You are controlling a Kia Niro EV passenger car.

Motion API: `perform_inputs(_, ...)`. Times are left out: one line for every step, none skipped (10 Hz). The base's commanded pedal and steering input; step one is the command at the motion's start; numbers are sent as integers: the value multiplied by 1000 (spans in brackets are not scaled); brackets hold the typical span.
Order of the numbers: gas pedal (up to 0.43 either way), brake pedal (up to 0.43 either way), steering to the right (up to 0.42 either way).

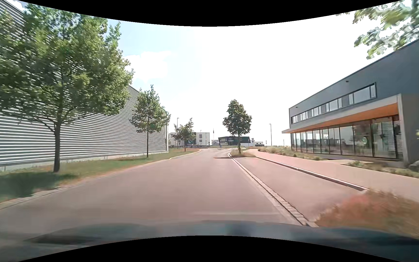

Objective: Follow the waypoints while adhering to traffic rules and regulations

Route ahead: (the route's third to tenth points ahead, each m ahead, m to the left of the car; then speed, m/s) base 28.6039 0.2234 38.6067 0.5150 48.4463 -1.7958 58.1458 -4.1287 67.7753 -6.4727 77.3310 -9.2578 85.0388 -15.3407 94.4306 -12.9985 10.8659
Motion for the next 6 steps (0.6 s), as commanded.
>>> perform_inputs(130, 0, -3)
perform_inputs(130, 0, -3)
perform_inputs(118, 0, -3)
perform_inputs(118, 0, -3)
perform_inputs(118, 0, -3)
perform_inputs(118, 0, -3)
